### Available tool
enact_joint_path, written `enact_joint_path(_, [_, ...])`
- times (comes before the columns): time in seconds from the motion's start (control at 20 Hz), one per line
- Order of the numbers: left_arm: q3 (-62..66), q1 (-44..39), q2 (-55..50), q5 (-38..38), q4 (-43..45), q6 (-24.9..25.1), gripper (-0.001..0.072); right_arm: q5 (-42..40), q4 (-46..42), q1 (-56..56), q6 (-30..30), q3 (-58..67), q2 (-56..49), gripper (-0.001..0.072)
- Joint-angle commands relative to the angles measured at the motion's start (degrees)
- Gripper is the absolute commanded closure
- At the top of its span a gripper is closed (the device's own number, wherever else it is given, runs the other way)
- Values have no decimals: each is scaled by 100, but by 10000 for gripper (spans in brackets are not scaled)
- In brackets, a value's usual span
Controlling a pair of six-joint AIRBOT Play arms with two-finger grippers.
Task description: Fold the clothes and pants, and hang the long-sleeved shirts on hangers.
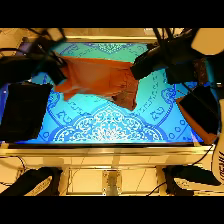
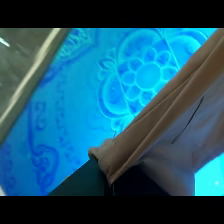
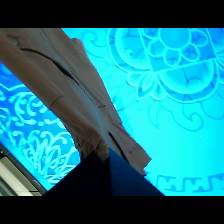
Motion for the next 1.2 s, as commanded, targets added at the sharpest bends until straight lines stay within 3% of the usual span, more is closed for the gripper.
enact_joint_path(0.0, [136,39,1217,247,260,-374,717,144,820,4,92,22,584,700])
enact_joint_path(0.2, [374,39,1596,1399,555,-1069,717,643,1069,4,791,22,997,700])
enact_joint_path(0.35, [479,28,1543,2573,551,-1285,716,1268,1735,7,1263,-55,962,700])
enact_joint_path(0.7, [474,28,1078,4273,417,-1766,715,1644,1873,11,1528,-396,697,700])
enact_joint_path(0.9, [463,28,326,4142,236,-1585,715,1646,1397,-9,1241,-396,66,701])
enact_joint_path(1.15, [455,28,-979,3130,249,-1172,715,1626,848,-815,811,-396,-791,701])
